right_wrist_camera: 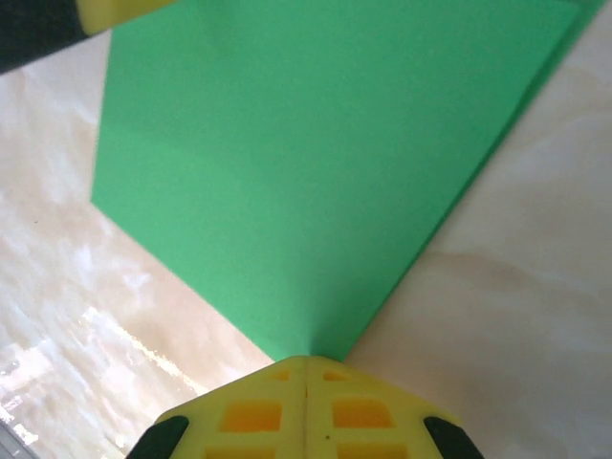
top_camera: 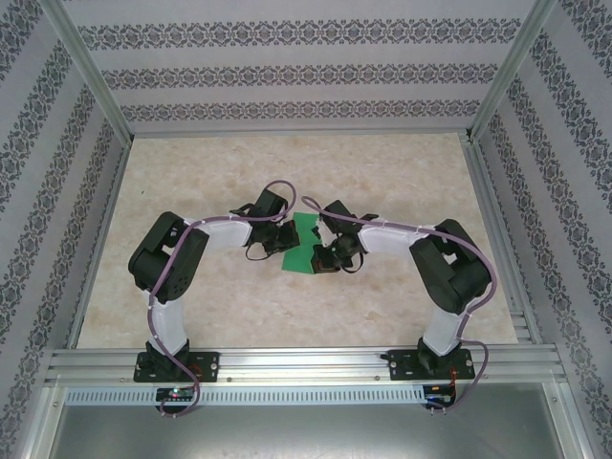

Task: Fold a paper plane with a square sheet of paper (pick it up from the middle)
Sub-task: Fold the triangle a second time at the center of the table.

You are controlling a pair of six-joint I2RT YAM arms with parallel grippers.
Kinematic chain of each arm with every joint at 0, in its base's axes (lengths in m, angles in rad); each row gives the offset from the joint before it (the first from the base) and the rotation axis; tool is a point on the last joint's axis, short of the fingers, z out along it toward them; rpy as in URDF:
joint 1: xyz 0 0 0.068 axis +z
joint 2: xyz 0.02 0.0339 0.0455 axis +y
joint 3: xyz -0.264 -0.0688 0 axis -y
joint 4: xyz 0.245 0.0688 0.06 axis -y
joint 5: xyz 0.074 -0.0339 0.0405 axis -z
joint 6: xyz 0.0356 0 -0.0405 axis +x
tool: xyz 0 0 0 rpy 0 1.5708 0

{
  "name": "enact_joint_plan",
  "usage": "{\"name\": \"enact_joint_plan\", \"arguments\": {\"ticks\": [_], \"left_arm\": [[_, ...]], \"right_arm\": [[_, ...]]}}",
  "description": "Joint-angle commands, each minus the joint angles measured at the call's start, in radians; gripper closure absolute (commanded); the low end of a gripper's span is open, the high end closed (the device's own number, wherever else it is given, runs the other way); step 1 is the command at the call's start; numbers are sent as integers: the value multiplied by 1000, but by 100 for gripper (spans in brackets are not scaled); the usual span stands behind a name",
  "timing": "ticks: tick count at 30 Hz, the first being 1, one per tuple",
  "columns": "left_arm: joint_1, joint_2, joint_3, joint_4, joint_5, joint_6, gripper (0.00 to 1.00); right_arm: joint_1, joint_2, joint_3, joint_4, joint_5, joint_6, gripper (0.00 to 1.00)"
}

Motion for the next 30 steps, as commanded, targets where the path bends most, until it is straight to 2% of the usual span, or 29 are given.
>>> {"name": "enact_joint_plan", "arguments": {"ticks": [1,14,19,30], "left_arm": [[0,56,-59,-128,-110,-10,100],[-2,54,-65,-111,-90,-11,100],[-2,52,-74,-105,-98,-22,100],[-2,46,-93,-81,-102,-33,100]], "right_arm": [[-16,-66,-6,39,-25,34,95],[-2,78,88,57,-52,46,93],[0,84,66,18,-50,31,90],[-2,16,-90,29,-95,27,93]]}}
